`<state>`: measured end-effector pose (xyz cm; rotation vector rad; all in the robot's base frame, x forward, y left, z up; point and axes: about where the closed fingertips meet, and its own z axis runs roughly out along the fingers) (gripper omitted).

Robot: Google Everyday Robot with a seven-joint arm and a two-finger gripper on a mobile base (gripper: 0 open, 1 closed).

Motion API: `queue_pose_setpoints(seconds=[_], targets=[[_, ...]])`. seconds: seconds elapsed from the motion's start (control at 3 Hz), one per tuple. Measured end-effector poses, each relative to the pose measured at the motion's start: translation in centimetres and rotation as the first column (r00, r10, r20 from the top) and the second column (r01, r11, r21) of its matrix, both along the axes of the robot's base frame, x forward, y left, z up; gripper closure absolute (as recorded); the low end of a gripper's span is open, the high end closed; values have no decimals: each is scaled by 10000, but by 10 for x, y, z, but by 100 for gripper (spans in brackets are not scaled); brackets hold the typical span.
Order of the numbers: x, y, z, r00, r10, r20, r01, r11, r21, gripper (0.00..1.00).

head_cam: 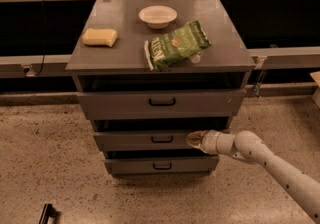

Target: Close middle drawer

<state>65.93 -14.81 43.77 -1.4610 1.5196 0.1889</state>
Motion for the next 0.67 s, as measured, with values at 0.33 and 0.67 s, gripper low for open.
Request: queue_pose_setpoints(seconds=[0.33, 0.67], targets=[[-36, -11, 2, 9995, 317, -6, -315, 9971, 688, 100], [-89, -23, 13, 9971, 698, -292, -666, 9928, 999, 100]])
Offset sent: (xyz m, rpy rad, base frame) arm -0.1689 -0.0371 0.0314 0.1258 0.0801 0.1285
